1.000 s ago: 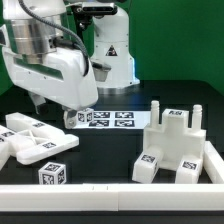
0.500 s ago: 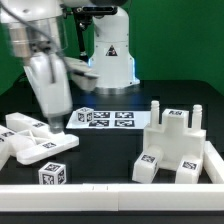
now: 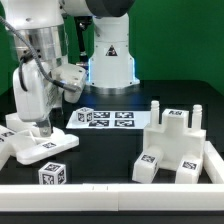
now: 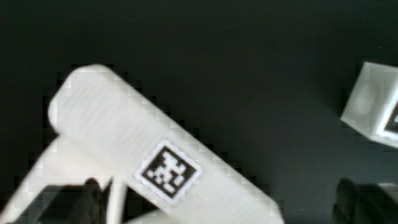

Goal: Assemble chair

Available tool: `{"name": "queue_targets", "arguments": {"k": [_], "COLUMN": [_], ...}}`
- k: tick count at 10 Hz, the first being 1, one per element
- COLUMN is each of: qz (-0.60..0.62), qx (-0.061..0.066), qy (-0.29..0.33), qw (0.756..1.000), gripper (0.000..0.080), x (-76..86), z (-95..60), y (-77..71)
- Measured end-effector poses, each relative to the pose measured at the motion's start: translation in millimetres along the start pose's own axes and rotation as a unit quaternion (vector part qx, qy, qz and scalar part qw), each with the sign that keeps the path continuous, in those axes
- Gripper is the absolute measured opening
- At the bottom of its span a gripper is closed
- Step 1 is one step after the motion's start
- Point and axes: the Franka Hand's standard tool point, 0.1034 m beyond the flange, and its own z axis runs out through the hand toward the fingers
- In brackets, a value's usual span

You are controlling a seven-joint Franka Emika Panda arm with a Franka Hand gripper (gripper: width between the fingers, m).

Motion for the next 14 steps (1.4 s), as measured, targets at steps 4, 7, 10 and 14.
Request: {"name": "queue_targets", "arguments": {"k": [4,7,10,14], "qz": [0.165,0.247,0.243,0.262], "qx": [0.002,-0.003,-0.016,-0.048], "qy": [-0.016,-0.016,-0.015,-0.012], "qw": [0.986,0.969,0.97,0.964], "gripper": [0.0649,0.0649,0.0649,0.0649], "x": [39.4,25.2,26.7,76.1], "z": [-6.6,0.0,6.8,17.4], "y": [24.5,30.0,36.6,78.5]}}
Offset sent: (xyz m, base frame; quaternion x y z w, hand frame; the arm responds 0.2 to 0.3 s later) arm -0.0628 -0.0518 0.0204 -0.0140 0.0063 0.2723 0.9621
